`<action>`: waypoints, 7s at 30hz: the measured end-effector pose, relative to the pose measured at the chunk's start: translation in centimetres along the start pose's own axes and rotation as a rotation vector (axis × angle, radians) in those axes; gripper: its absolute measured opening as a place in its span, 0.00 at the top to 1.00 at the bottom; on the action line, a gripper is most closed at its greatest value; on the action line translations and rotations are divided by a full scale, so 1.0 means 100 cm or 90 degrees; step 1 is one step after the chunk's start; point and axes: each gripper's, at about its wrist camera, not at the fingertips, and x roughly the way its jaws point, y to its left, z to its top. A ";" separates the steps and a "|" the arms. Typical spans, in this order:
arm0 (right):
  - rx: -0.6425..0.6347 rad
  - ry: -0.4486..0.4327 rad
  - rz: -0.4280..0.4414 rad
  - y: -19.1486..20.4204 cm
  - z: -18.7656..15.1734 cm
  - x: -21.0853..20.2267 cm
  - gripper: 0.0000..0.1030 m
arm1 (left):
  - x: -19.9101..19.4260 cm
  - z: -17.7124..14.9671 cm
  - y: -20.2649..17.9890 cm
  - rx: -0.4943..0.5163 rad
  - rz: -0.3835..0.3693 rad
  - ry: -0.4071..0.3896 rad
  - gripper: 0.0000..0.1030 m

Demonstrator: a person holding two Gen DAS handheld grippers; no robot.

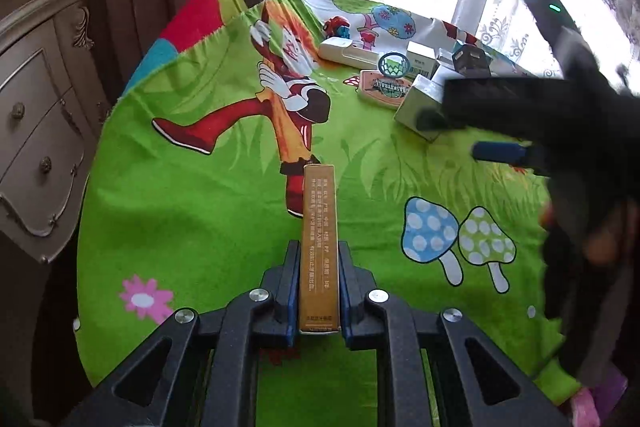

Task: Organize rigid objects
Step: 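Lift the tan slim box with the left tool while the right tool grasps a white box, then carry the tan slim box and white box with both tools toward the storage box, then open the left tool to drop the tan box while the right tool releases the white box, then return both tools from the storage box to the table, then grasp a long white box with the left tool while the right tool grasps the cream printed box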

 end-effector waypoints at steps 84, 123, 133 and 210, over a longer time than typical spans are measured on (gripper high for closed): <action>-0.300 -0.676 -0.147 -0.063 -0.145 -0.337 0.52 | -0.233 -0.006 -0.139 0.181 -0.016 -0.624 0.83; 0.032 -0.681 -0.557 -0.306 -0.285 -0.482 0.52 | -0.270 -0.152 -0.440 0.612 -0.435 -0.620 0.83; 0.100 -0.533 -0.550 -0.344 -0.314 -0.458 0.52 | -0.244 -0.198 -0.471 0.722 -0.490 -0.481 0.83; -0.220 0.030 -0.136 -0.167 -0.079 -0.108 0.25 | 0.126 0.117 -0.156 0.253 -0.055 0.010 0.34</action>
